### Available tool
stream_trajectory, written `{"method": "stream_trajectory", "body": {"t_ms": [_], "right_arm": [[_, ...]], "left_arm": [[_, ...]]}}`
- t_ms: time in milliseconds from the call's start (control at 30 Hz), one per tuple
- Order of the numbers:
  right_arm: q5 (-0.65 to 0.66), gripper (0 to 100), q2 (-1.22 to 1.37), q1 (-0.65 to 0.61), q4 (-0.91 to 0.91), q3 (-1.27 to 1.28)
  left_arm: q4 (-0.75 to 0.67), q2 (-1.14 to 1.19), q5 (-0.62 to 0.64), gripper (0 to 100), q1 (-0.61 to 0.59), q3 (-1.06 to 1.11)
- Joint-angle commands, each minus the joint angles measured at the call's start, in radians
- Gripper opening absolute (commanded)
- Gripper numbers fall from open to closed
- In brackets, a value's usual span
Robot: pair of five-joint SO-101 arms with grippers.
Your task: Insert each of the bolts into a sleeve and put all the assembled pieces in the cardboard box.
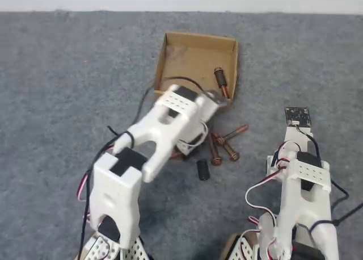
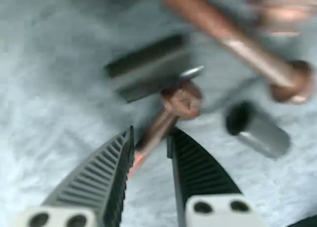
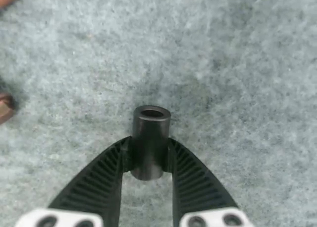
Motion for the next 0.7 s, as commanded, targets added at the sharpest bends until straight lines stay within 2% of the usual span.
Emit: {"method": "stream_trajectory", "body": {"t_ms": [0,167,333,500,667], "right_arm": [[0.006,0.6,-0.038,0.008,-0.015,-0.005],[0.006,0.6,-0.038,0.008,-0.015,-0.005],[0.006,0.6,-0.038,0.008,-0.015,-0.005],[0.006,0.6,-0.038,0.008,-0.015,-0.005],[0.006,0.6,-0.038,0.008,-0.015,-0.005]], "left_arm": [[-0.003,-0.020,0.055,10,-0.081,-0.044],[-0.009,-0.023,0.055,10,-0.100,-0.045],[-0.100,-0.121,0.055,10,-0.083,-0.015],[-0.244,-0.216,0.055,15,-0.074,0.099],[-0.423,-0.227,0.055,15,-0.061,0.209]]}}
